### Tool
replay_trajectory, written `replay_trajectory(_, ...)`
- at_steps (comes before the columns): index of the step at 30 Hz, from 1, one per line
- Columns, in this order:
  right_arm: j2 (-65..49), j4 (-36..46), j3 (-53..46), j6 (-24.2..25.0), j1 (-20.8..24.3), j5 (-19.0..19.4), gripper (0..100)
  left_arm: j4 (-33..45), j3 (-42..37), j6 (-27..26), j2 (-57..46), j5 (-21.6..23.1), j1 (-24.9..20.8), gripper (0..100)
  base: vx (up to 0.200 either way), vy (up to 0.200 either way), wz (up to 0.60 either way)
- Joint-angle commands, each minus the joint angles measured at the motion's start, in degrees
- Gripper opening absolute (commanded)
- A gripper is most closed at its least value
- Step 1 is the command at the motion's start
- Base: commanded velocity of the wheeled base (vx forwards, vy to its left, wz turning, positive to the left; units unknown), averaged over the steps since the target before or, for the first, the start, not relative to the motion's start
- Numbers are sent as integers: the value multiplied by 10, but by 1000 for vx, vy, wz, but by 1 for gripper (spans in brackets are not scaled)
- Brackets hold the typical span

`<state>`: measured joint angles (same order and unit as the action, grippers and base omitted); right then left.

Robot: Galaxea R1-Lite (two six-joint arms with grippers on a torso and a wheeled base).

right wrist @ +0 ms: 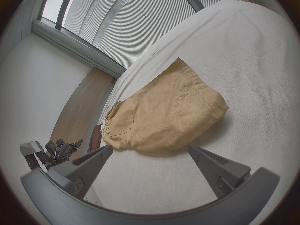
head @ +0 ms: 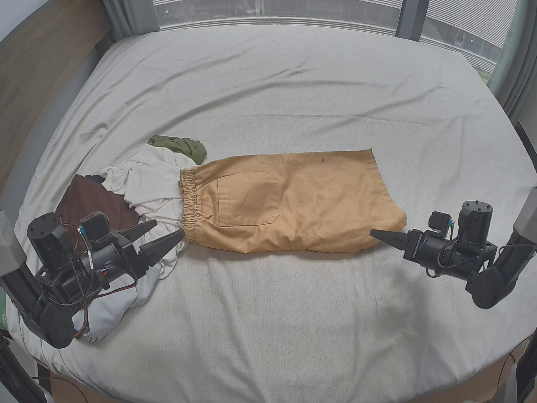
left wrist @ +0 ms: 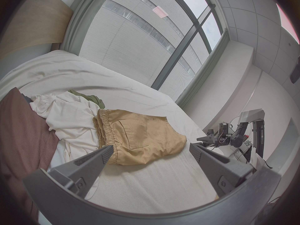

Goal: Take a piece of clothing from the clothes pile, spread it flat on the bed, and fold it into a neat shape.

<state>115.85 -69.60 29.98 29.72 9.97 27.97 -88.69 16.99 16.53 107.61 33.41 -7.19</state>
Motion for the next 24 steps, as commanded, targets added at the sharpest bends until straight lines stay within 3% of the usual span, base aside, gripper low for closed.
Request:
replay_trajectory(1, 42, -11, 7, 3, -1, 0, 100, 0, -1, 1, 2, 0, -1, 100, 0, 0, 0)
replay_trajectory(24, 98, -16, 19, 3, -2, -4, 100, 0, 5, 16, 7, -2, 0, 100, 0, 0, 0)
